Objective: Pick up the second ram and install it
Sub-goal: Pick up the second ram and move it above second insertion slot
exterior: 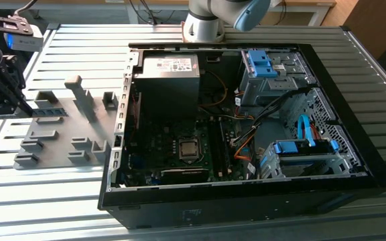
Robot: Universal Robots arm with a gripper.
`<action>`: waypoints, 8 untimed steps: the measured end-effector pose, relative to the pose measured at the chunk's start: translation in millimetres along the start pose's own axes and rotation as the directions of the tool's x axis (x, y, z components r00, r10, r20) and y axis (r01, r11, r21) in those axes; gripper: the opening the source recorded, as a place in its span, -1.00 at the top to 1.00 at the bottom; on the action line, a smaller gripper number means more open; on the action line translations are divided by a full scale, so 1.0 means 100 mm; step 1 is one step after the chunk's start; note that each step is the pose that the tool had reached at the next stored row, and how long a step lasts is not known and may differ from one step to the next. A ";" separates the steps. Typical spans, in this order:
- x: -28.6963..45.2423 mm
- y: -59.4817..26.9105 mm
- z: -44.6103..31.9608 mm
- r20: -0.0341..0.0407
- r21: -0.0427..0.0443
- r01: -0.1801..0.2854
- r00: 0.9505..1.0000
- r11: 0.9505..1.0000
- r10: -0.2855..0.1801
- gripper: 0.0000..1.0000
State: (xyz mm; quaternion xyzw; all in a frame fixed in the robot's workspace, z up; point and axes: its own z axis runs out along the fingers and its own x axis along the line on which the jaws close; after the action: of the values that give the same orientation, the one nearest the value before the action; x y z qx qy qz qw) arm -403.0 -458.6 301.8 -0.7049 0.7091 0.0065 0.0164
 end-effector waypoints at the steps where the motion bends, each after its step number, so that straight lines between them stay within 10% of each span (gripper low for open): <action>1: 0.000 0.000 -0.003 0.000 0.000 0.000 1.000 1.000 0.000 0.73; 8: -0.001 -0.001 -0.035 0.000 0.000 0.000 1.000 1.000 0.000 0.73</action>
State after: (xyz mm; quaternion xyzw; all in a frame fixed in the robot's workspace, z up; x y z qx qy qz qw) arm -403.0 -458.6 305.4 -0.7049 0.7091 0.0065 0.0164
